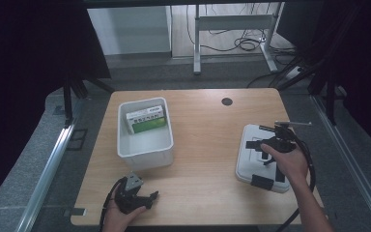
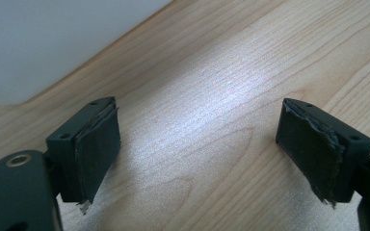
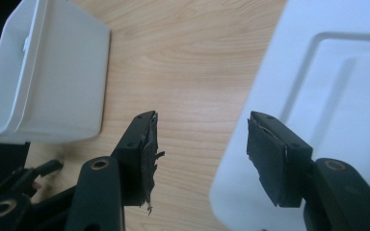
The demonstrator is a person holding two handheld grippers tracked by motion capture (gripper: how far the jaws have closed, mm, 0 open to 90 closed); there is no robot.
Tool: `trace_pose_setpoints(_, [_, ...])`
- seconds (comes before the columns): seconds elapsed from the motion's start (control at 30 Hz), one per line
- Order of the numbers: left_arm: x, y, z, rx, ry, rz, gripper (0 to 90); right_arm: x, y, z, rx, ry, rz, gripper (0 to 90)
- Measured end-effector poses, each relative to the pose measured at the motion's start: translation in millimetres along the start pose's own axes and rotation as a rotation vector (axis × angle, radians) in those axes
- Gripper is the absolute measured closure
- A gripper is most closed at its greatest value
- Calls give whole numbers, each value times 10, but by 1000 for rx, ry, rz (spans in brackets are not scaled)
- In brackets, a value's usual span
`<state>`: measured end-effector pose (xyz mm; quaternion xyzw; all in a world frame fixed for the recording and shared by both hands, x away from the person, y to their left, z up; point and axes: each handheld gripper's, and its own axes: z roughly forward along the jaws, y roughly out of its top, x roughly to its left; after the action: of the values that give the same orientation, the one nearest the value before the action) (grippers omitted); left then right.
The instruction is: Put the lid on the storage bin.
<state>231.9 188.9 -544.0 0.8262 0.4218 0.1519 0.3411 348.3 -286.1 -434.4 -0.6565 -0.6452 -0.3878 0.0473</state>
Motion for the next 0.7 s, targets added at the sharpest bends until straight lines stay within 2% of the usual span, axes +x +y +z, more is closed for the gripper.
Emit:
trace_pose_setpoints(0.2, [-1, 0, 0, 0, 0, -1, 155, -127, 68, -90, -11, -24, 46, 444])
trace_pose_setpoints(0.7, [0, -1, -1, 1, 0, 0, 155, -225, 193, -253, -31, -91, 62, 444])
